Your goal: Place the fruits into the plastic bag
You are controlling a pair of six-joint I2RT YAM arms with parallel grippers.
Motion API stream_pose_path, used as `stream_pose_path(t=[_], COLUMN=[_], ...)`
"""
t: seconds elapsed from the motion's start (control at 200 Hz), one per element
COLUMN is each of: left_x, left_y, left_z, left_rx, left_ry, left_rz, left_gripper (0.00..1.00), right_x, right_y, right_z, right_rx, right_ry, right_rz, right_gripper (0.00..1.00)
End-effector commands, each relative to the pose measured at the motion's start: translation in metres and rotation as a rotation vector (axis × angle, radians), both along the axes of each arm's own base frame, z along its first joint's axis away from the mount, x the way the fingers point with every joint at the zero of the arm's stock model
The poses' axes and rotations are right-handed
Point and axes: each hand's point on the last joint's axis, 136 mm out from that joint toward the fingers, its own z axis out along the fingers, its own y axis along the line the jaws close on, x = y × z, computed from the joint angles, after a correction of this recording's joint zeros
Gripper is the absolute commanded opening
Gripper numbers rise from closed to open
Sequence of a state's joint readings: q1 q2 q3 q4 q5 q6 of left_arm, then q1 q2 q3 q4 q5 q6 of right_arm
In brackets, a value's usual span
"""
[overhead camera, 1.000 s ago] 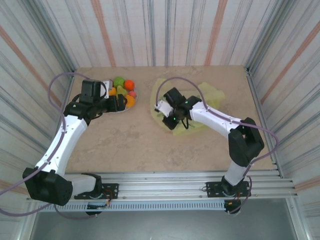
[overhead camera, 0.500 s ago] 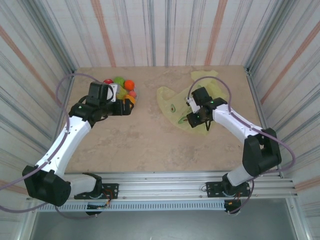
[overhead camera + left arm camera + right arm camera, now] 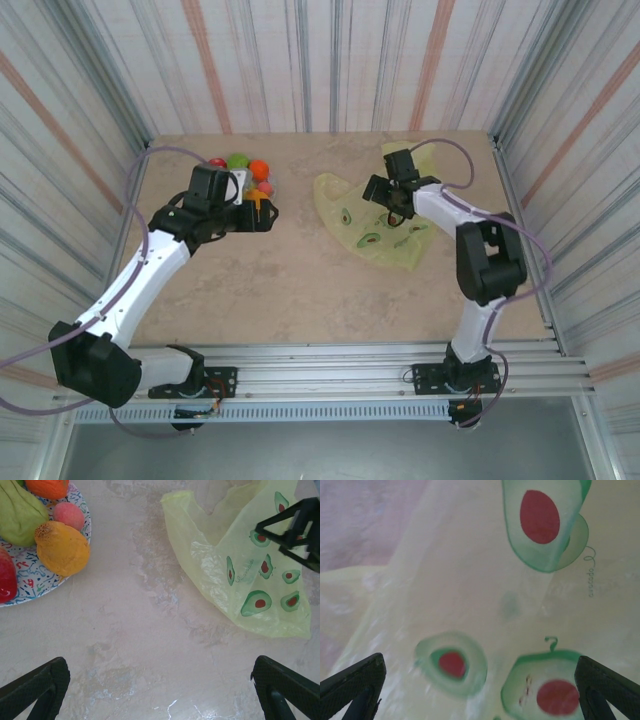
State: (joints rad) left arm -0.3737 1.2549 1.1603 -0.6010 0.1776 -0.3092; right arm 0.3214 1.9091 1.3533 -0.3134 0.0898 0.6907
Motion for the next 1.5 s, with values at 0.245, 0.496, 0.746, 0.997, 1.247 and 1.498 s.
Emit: stream_pose_path(t=[0.245, 0.496, 0.746, 0.997, 1.247, 1.498], left_x=[-0.007, -0.013, 0.007, 0.035, 0.045, 0.065], left_y=[0.008, 0.013, -0.025, -0.078, -0.117, -0.126], left_z=[-0.004, -0.007, -0.004, -0.031, -0.072, -0.085], left_rx=[0.030, 0.030, -0.130, -0.298, -0.333, -0.388], left_ry=[-0.008, 0.006, 0.030, 0.109, 0.138, 0.076], left_rz=[0.013, -0.005, -0.064, -0.094, -0.127, -0.066], left_gripper=[0.99, 0.98, 0.96, 0.98, 0.99, 0.89], right_x=[0.019, -0.080, -0.113, -0.134, -0.140, -0.143], right_y=[0.004, 0.048, 0.059, 0.063, 0.060, 0.063], right_z=[-0.004, 0.058, 0.103, 0.133, 0.152, 0.168], right_rx=[-0.006, 0.163, 0.237, 0.354, 0.490, 0.570], right_ry=[-0.074, -0.109, -0.231, -0.346, -0.435, -0.478], right_rz=[0.266, 0.924, 1.056, 1.112, 1.090, 1.086], right_gripper=[0.01, 0.00, 0.00, 0.00, 0.00, 0.00])
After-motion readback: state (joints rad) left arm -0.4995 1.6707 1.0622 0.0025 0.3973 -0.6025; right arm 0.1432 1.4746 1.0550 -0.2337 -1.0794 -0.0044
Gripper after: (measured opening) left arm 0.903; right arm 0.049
